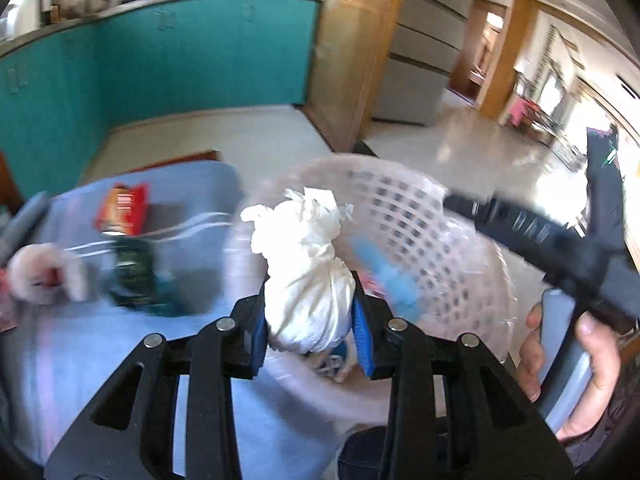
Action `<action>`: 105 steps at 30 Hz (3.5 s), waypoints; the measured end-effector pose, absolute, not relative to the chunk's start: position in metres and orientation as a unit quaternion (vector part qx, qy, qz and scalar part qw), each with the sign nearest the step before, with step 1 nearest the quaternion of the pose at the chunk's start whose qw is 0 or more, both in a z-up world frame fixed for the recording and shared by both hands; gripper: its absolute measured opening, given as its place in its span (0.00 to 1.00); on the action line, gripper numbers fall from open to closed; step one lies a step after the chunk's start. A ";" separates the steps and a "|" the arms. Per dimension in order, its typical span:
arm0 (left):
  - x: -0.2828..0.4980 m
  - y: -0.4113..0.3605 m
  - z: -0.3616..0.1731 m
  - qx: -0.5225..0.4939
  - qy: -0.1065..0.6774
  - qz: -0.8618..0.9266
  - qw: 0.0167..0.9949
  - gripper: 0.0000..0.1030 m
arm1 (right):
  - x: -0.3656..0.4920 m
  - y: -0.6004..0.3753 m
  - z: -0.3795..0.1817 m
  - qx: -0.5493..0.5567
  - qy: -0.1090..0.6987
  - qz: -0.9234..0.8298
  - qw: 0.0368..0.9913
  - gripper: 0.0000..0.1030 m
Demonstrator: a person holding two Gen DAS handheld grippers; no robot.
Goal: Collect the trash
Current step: 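Carry the white bag to the basket with the left tool while the right tool holds the blue cloth, then open both tools over the basket, dropping the white bag and blue cloth, then grasp the dark green bag with the right tool while the left tool grasps the white bag, then lift the dark green bag with the right tool while the left tool holds the white bag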
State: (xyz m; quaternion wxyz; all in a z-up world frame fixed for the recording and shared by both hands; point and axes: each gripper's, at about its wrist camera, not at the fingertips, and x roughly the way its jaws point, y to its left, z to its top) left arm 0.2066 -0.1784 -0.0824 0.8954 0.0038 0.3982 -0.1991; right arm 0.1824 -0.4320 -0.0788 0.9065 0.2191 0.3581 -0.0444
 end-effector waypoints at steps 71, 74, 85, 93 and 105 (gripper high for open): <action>0.235 0.048 -0.127 -0.048 0.426 0.112 0.896 0.27 | 0.237 -0.198 -0.102 0.007 0.456 0.205 0.866 0.43; 0.211 0.048 -0.115 -0.047 0.407 0.121 0.904 0.27 | 0.233 -0.197 -0.102 0.007 0.453 0.209 0.867 0.43; 0.156 0.043 -0.108 -0.022 0.393 0.137 0.909 0.28 | 0.203 -0.169 -0.102 -0.041 0.434 0.246 0.866 0.43; 0.146 0.045 -0.112 -0.027 0.401 0.139 0.905 0.28 | 0.192 -0.157 -0.111 -0.055 0.439 0.258 0.859 0.43; 0.138 0.045 -0.105 -0.028 0.390 0.140 0.910 0.28 | 0.189 -0.154 -0.111 -0.059 0.438 0.262 0.858 0.43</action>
